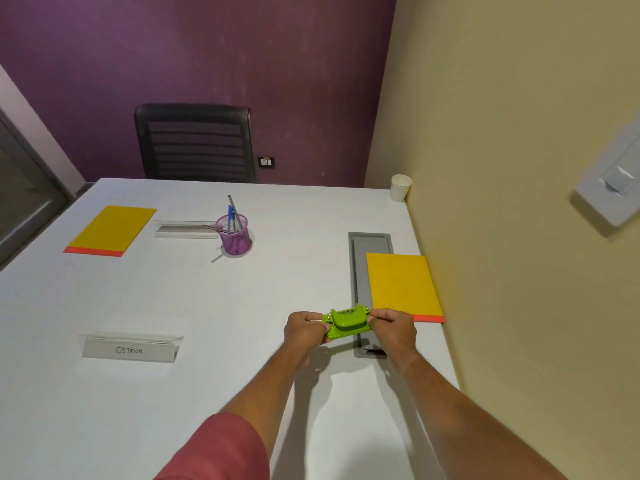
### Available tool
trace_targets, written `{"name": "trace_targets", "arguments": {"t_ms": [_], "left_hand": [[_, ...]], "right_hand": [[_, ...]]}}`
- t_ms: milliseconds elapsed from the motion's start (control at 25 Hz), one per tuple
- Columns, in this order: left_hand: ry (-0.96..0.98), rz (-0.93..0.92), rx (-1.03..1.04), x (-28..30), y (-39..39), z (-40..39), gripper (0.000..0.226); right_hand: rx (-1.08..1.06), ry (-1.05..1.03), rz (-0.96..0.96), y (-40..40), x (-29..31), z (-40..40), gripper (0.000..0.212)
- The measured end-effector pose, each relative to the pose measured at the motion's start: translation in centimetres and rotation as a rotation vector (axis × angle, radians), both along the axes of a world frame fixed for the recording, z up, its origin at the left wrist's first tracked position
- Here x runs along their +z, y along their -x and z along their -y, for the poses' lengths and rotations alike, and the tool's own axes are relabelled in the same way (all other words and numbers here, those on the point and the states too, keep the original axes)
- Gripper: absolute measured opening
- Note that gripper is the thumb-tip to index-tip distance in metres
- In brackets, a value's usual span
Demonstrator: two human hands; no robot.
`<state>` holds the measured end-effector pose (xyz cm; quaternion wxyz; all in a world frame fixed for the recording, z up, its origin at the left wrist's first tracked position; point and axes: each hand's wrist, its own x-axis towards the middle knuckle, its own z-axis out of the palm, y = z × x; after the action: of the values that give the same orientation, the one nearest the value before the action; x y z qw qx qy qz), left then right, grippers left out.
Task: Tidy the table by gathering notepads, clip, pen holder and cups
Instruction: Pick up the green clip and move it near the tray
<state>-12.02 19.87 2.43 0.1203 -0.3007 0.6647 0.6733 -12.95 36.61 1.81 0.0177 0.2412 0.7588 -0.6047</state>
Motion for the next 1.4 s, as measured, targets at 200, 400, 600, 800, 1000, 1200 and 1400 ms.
{"name": "trace_targets", "arguments": {"t_ms": [200, 400, 600, 800, 1000, 1200, 1400], "left_hand": [[0.037, 0.005, -0.006, 0.5, -0.5, -3.7, 0.018], [0.079, 0.032, -0.025, 0.2, 0.3, -6.0, 0.020], [0.101, 0.049, -0.091, -0.4, 1.5, -7.6, 0.040], [0.122, 0.062, -0.195, -1.3, 2.1, -9.2, 0.022], [0.150, 0.038, -0.314, -2.6, 2.2, -10.2, 0.030], [0.569, -0.269, -0.703, -3.0, 2.0, -10.1, 0.068], [1.146, -0.432, -0.957, -4.2, 2.5, -9.3, 0.092]], "right_hand": [[-0.066, -0.047, 0.018, -0.9, 0.0, -3.0, 0.012], [-0.209, 0.159, 0.093, -1.4, -0.4, -4.4, 0.011], [-0.376, 0.671, 0.117, -1.6, -0.5, -4.2, 0.003], [-0.473, 0.866, 0.118, -1.7, -1.0, -4.7, 0.014], [-0.515, 0.899, 0.101, -1.9, -2.3, -5.8, 0.019], [-0.599, 0.853, 0.047, -1.8, -4.0, -7.1, 0.043], [-0.670, 0.785, 0.039, -1.2, -5.4, -8.5, 0.060]]}}
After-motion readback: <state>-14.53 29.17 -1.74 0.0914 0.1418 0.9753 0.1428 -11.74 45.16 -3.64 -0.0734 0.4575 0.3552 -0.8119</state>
